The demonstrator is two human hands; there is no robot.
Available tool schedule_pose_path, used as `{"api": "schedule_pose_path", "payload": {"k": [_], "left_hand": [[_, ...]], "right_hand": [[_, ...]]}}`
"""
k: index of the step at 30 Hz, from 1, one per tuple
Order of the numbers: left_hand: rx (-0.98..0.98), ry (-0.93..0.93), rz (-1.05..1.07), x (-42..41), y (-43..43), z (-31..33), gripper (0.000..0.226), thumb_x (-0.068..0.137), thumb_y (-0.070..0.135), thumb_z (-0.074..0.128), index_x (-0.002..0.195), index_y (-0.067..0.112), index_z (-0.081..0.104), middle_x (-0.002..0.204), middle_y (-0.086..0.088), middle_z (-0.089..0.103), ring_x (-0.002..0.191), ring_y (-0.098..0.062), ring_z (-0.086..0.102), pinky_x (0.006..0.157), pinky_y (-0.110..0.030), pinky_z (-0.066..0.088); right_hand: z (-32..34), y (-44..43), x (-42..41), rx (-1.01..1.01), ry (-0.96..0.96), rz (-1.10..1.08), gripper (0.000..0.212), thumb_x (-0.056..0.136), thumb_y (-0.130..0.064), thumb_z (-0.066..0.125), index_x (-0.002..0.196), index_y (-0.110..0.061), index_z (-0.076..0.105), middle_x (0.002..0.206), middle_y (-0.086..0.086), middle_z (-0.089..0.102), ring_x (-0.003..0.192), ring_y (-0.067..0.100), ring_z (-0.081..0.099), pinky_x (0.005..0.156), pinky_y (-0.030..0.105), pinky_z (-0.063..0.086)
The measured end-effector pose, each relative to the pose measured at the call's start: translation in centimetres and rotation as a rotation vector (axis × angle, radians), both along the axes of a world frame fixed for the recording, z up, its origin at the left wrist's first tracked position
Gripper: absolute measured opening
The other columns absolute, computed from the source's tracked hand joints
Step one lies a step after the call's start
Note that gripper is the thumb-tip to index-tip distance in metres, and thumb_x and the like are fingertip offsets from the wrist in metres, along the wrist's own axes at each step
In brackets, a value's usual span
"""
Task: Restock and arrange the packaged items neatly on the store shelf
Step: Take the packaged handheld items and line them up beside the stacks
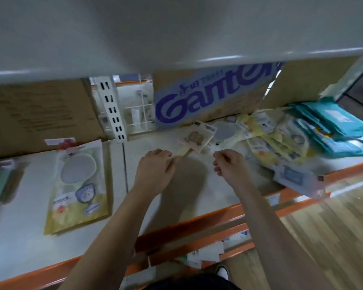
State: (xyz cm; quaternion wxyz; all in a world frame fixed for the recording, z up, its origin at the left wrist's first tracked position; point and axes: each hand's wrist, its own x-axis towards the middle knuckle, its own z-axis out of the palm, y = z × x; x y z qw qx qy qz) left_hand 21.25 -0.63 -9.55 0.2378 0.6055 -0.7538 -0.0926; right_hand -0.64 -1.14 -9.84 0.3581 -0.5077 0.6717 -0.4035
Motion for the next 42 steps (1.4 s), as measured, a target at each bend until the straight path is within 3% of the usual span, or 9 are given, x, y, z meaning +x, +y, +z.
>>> {"api": "schedule_pose_path", "payload": {"k": [4, 9, 15, 19, 21, 24, 29, 34, 42], "left_hand": [[0.096, 0.016, 0.002, -4.7, -3.7, -0.5, 0.031, 0.095, 0.036, 0.052, 0.115, 0.014, 0.062, 0.11, -0.011, 0.062, 0.099, -0.031, 0.058, 0.08, -0.038, 0.047], [0.255, -0.146, 0.173, -8.5, -7.5, -1.0, 0.069, 0.092, 0.059, 0.042, 0.136, 0.007, 0.042, 0.139, -0.017, 0.046, 0.123, -0.038, 0.044, 0.098, -0.046, 0.04], [0.298, -0.063, 0.291, -10.1, -9.4, -0.5, 0.071, 0.076, 0.061, 0.067, 0.125, 0.012, 0.055, 0.125, -0.016, 0.055, 0.116, -0.034, 0.048, 0.097, -0.042, 0.042], [0.233, 0.1, 0.359, -11.0, -8.8, -0.1, 0.053, 0.074, 0.046, 0.076, 0.111, 0.01, 0.061, 0.108, -0.008, 0.063, 0.105, -0.027, 0.055, 0.079, -0.033, 0.04], [0.214, 0.219, 0.409, -11.1, -8.1, -0.1, 0.048, 0.077, 0.041, 0.075, 0.108, 0.009, 0.056, 0.1, -0.005, 0.061, 0.092, -0.023, 0.056, 0.073, -0.032, 0.038], [0.239, 0.526, 0.428, -11.1, -6.8, -0.5, 0.045, 0.081, 0.035, 0.073, 0.111, 0.012, 0.051, 0.1, -0.003, 0.063, 0.092, -0.026, 0.062, 0.076, -0.042, 0.051], [0.192, 0.778, 0.491, -11.4, -4.2, -1.0, 0.032, 0.084, 0.043, 0.069, 0.105, 0.025, 0.054, 0.09, 0.007, 0.068, 0.081, -0.017, 0.067, 0.058, -0.032, 0.05], [0.174, 0.836, 0.498, -11.7, -2.8, -1.1, 0.025, 0.086, 0.036, 0.068, 0.105, 0.026, 0.054, 0.086, 0.006, 0.07, 0.076, -0.015, 0.069, 0.055, -0.033, 0.05], [0.149, 0.849, 0.476, -12.8, -1.8, -0.5, 0.025, 0.087, 0.028, 0.069, 0.106, 0.022, 0.055, 0.087, 0.001, 0.071, 0.075, -0.015, 0.069, 0.056, -0.037, 0.053]], "right_hand": [[0.4, -0.4, -4.3, -0.006, -0.009, -0.02, 0.017, 0.095, -0.029, 0.058, 0.083, -0.02, 0.066, 0.073, 0.003, 0.068, 0.065, 0.018, 0.067, 0.066, 0.041, 0.058], [1.0, -1.2, -9.3, -0.017, -0.005, -0.003, 0.018, 0.096, -0.028, 0.056, 0.09, -0.015, 0.067, 0.075, 0.002, 0.069, 0.06, 0.011, 0.067, 0.057, 0.025, 0.056], [1.2, -2.8, -14.2, -0.061, -0.029, -0.03, 0.021, 0.091, -0.021, 0.055, 0.075, -0.013, 0.066, 0.061, 0.003, 0.066, 0.052, 0.012, 0.063, 0.053, 0.029, 0.054], [0.7, -4.2, -16.8, -0.067, -0.02, 0.018, 0.021, 0.091, -0.023, 0.057, 0.077, -0.011, 0.066, 0.067, 0.011, 0.068, 0.056, 0.016, 0.066, 0.056, 0.039, 0.056], [0.4, -5.0, -17.6, -0.058, -0.023, 0.041, 0.019, 0.091, -0.024, 0.058, 0.078, -0.013, 0.067, 0.066, 0.009, 0.069, 0.062, 0.021, 0.07, 0.06, 0.049, 0.057], [0.3, -6.2, -17.9, -0.074, 0.034, 0.113, 0.027, 0.09, -0.025, 0.055, 0.071, -0.006, 0.064, 0.064, 0.01, 0.067, 0.063, 0.03, 0.068, 0.065, 0.056, 0.055], [0.9, -8.1, -18.1, -0.1, 0.205, 0.206, 0.028, 0.088, -0.023, 0.054, 0.07, -0.004, 0.063, 0.065, 0.014, 0.065, 0.063, 0.032, 0.064, 0.057, 0.035, 0.051], [1.5, -8.7, -18.6, -0.056, 0.513, 0.436, 0.015, 0.082, -0.021, 0.069, 0.067, -0.017, 0.067, 0.061, -0.011, 0.059, 0.055, -0.001, 0.051, 0.054, 0.013, 0.039], [1.2, -7.6, -17.1, -0.057, 0.658, 0.724, 0.036, 0.067, -0.029, 0.087, 0.094, -0.016, 0.067, 0.077, -0.011, 0.056, 0.074, 0.009, 0.056, 0.063, 0.021, 0.039]]}}
